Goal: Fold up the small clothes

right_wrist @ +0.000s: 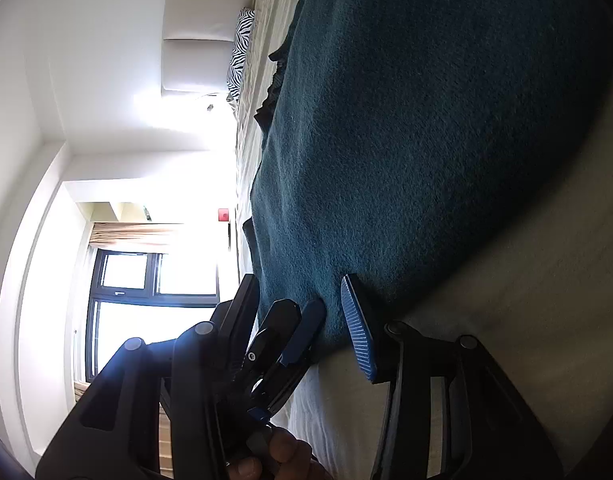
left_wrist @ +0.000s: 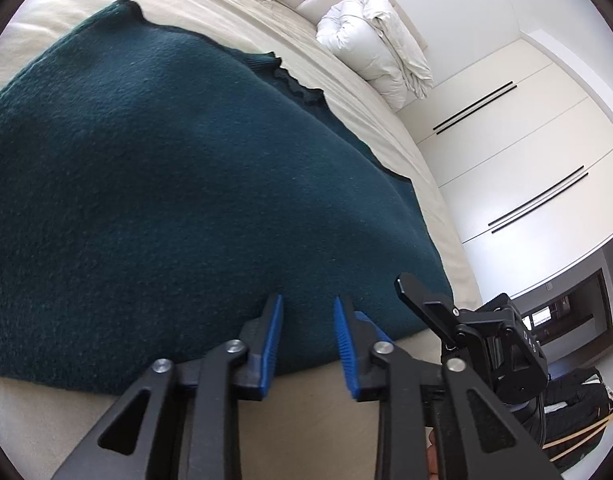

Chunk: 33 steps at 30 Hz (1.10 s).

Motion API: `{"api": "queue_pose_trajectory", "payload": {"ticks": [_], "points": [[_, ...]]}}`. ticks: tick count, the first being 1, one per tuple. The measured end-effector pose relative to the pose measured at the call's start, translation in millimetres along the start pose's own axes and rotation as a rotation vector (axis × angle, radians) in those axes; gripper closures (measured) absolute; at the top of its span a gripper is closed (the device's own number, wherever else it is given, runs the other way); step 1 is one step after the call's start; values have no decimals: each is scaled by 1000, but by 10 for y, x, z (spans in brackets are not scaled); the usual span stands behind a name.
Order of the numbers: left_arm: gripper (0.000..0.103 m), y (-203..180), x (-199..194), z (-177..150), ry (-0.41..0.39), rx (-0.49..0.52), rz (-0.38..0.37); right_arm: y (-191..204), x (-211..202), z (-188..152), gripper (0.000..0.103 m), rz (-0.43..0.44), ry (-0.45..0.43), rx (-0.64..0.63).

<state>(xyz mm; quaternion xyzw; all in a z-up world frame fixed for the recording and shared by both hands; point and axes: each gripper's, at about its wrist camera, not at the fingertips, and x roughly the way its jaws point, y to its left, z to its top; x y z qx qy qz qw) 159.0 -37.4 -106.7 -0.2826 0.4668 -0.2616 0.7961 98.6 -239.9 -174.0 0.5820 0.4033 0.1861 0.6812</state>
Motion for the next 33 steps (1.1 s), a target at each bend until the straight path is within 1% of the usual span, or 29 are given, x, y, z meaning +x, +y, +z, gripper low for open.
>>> {"api": "queue_pose_trajectory", "payload": {"ticks": [2,4,6,9,13,14,16,19,21,22,23,24,25,26,28,30,32,33], "points": [[88,85,-65,-1,6,-10,6,-25,5,16,65,3,-10,-1],[92,172,-153,7,2,-19,19,-32,-56,64,70,-6,-28,-14],[92,286,-273,8,-16,-33,31,-48,-182,149,71,-29,-72,-45],[93,492,-436,41,-36,-58,43,-128,-475,318,71,-32,-157,-35],[99,695,-623,61,-55,-60,66,-219,-905,534,71,-56,-266,-42],[100,735,-675,54,-64,-59,89,-245,-1009,577,71,-70,-301,-45],[100,837,-763,50,-74,-77,88,-320,-1227,677,71,-62,-352,-30],[100,838,-913,74,-89,-61,138,-339,-1511,762,71,-99,-408,-45],[87,743,-1047,113,-118,-24,173,-287,-1700,776,68,-122,-446,-54],[70,684,-1121,142,-142,-4,194,-249,-1833,782,63,-144,-478,-64],[56,616,-1193,185,-174,14,204,-252,-1991,800,57,-161,-506,-72],[51,548,-1241,251,-205,31,212,-195,-2041,791,54,-164,-523,-80],[41,475,-1262,324,-232,48,221,-130,-2074,801,54,-152,-524,-93],[34,411,-1253,412,-254,64,222,-54,-2058,814,54,-143,-503,-114],[31,321,-1156,609,-273,93,211,219,-1859,863,54,-135,-442,-171],[31,256,-962,852,-280,125,227,458,-1522,898,52,-125,-353,-233],[31,242,-767,1055,-268,132,222,660,-1053,955,52,-121,-264,-273],[31,246,-660,1139,-261,137,232,709,-845,989,52,-114,-226,-284]]}}
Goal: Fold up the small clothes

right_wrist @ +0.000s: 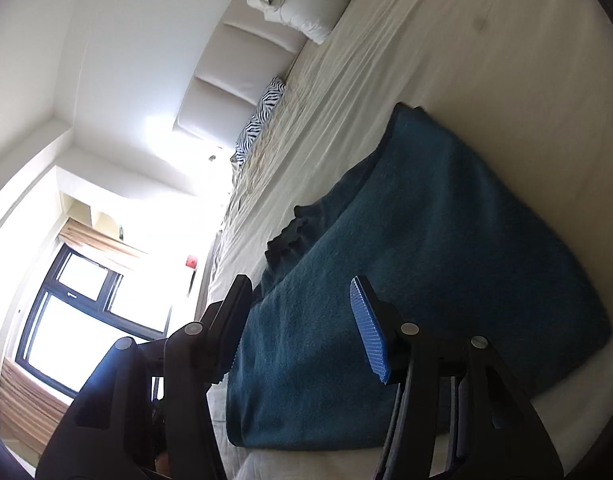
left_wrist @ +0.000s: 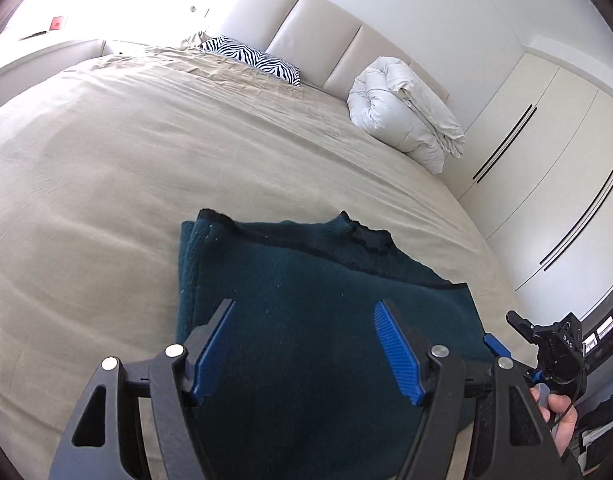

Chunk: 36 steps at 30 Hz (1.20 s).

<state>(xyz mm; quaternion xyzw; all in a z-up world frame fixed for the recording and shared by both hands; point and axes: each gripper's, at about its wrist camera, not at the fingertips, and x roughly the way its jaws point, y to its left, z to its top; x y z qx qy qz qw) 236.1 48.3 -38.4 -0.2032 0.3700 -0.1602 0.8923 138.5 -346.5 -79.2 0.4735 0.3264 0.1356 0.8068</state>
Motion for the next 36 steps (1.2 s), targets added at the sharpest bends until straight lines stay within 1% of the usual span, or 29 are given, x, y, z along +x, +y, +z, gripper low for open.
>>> {"api": "queue_pose_trajectory", "payload": {"ticks": [2,4,5,6,8,10,11,12,13,14,15,16,17,18,19,21,22,24,26,27,28,29,30,31,32,33,34,35,36], "points": [[31,5,257,62,25,25,42,113,406,-11,52,-12,59,-11],[31,121,467,77,57,20,93,169,753,19,52,18,115,-10],[33,228,531,50,73,11,108,173,860,19,52,22,134,-11],[35,327,555,7,74,-3,93,174,959,39,52,13,141,-18],[36,423,494,-52,41,-16,41,87,1075,111,54,15,142,-14],[36,427,489,-61,46,1,36,-73,1116,313,54,39,114,23],[36,424,488,-68,47,6,36,-175,1066,402,54,54,89,37],[36,427,486,-71,46,6,33,-262,988,502,54,47,55,48],[36,433,486,-74,44,4,28,-387,872,625,54,13,13,60],[36,438,488,-74,41,3,26,-518,763,715,56,8,-25,86],[36,439,481,-85,38,3,24,-654,693,871,58,34,-54,123],[36,440,485,-87,35,5,23,-775,609,987,56,22,-91,151],[36,441,486,-92,34,8,24,-884,460,1050,57,-31,-141,175],[36,447,492,-91,33,10,24,-1001,318,1093,56,-39,-193,203],[36,443,493,-88,32,11,24,-1135,195,1120,58,-29,-229,244],[36,441,500,-80,32,9,21,-1305,41,1125,60,8,-254,292],[36,451,488,-78,32,2,14,-1311,-13,1123,60,-3,-257,279],[36,479,400,-75,32,-26,1,-1227,-52,1104,58,-59,-260,230],[35,502,225,-91,18,-48,11,-1139,-146,1047,56,-103,-276,210],[32,513,106,-105,3,-57,44,-1092,-212,1020,52,-104,-278,197],[22,531,-27,-123,-23,-68,83,-1023,-272,989,48,-107,-275,179],[13,565,-170,-148,-61,-84,92,-899,-296,955,47,-108,-271,153],[11,612,-295,-173,-91,-104,90,-794,-320,917,47,-106,-261,124],[8,665,-376,-193,-100,-126,95,-683,-354,873,47,-105,-245,97],[7,718,-398,-210,-82,-145,99,-574,-401,820,47,-100,-224,70],[7,774,-368,-224,-42,-166,90,-469,-459,754,47,-87,-198,47],[8,827,-320,-245,-2,-190,68,-361,-409,695,44,-75,-164,25],[9,864,-278,-265,26,-209,51,-249,-353,619,44,-67,-127,0],[9,869,-260,-280,38,-213,45,-155,-310,471,44,-59,-90,-30]]}}
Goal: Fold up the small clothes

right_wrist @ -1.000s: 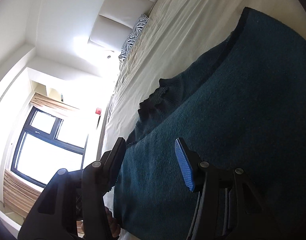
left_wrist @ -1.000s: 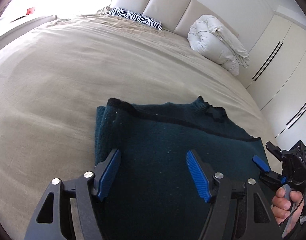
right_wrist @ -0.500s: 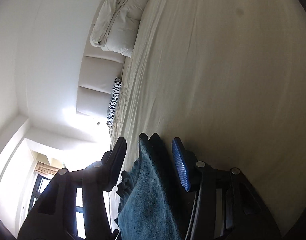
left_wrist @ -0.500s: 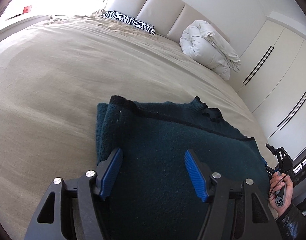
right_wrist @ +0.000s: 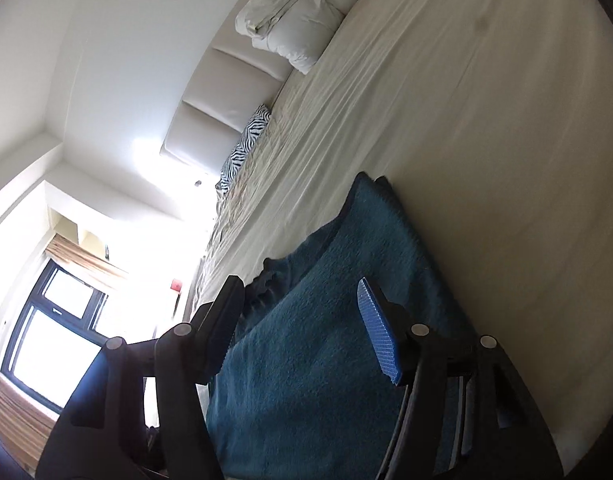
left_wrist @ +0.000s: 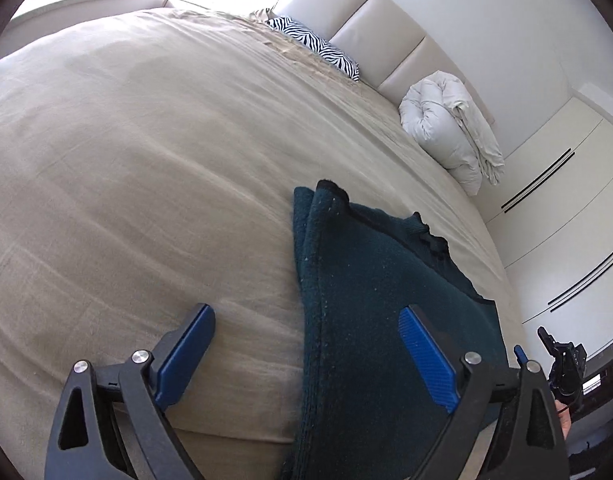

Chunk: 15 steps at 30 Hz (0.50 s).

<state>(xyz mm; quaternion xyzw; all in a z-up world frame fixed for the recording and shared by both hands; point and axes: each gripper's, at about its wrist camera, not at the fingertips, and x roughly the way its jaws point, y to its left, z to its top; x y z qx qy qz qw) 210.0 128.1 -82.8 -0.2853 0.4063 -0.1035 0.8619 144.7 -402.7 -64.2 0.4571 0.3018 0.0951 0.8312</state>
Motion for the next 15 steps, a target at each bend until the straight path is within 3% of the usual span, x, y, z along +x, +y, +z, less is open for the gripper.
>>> {"api": "queue_pose_trajectory", "payload": {"ticks": [4,10,15], "points": [[9,-18,77,36,58,-46,-84,380,385,-315,44,62,139,-58],[15,-140,262,28,228,-39,-148,543,825,-703,44,98,288,-26],[19,-41,344,76,320,-168,-209,573,1034,-903,44,124,362,0]]}}
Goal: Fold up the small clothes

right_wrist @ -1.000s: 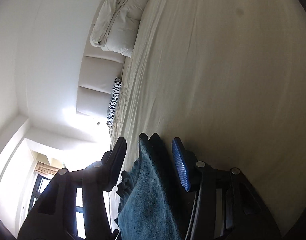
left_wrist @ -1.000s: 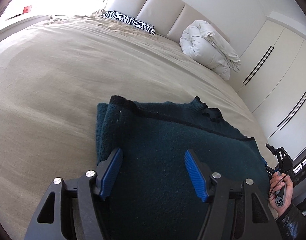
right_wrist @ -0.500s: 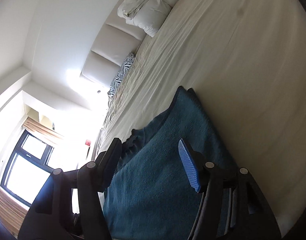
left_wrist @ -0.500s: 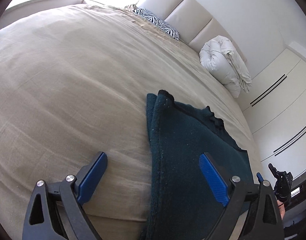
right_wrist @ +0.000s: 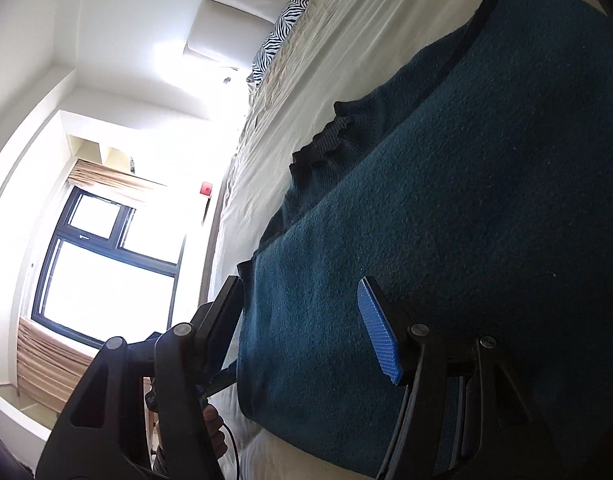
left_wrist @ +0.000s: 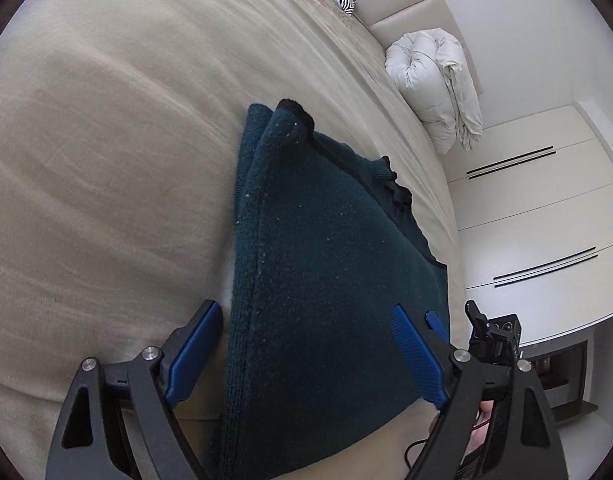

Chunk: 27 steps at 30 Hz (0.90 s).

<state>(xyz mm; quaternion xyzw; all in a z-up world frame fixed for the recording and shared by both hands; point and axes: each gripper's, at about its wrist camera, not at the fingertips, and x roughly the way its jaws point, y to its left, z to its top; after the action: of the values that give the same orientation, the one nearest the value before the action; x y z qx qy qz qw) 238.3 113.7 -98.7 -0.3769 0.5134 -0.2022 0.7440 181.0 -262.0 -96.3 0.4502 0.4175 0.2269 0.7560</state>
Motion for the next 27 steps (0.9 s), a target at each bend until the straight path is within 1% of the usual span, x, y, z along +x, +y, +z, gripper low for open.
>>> {"api": "queue_pose_trajectory", "payload": {"ticks": [1,2,4,6,7,8,9,10,11,12,13,15,19,22,26,27], "points": [[26,60,0,11,20,-39,-23,7,51,1,44,7,11,2],[30,95,21,19,40,-73,-42,18,94,-2,44,13,20,3],[34,123,37,22,57,-101,-47,50,171,2,44,33,37,0],[37,129,44,18,62,-107,-46,87,247,-4,44,53,56,-1],[40,135,44,10,61,-112,-51,97,310,17,44,60,68,1],[48,136,50,13,64,-117,-56,95,359,22,44,60,80,6],[52,152,59,4,67,-122,-58,84,402,27,44,54,89,11],[63,175,64,-4,65,-130,-57,67,440,25,44,42,98,14],[75,204,74,19,66,-136,-56,49,472,23,44,32,108,16],[82,233,79,15,67,-145,-57,31,497,20,44,18,118,17],[84,262,82,8,66,-155,-62,14,521,20,45,10,126,18],[85,242,74,12,56,-151,-58,1,518,8,45,11,130,15],[86,32,34,24,35,-112,-37,-47,643,60,45,26,129,4],[87,-253,15,24,30,-62,-35,-84,628,76,45,57,127,16],[87,-794,75,-22,31,33,-40,-141,498,144,44,126,123,80],[87,-934,122,-38,34,54,-45,-157,442,169,42,143,116,90]]}}
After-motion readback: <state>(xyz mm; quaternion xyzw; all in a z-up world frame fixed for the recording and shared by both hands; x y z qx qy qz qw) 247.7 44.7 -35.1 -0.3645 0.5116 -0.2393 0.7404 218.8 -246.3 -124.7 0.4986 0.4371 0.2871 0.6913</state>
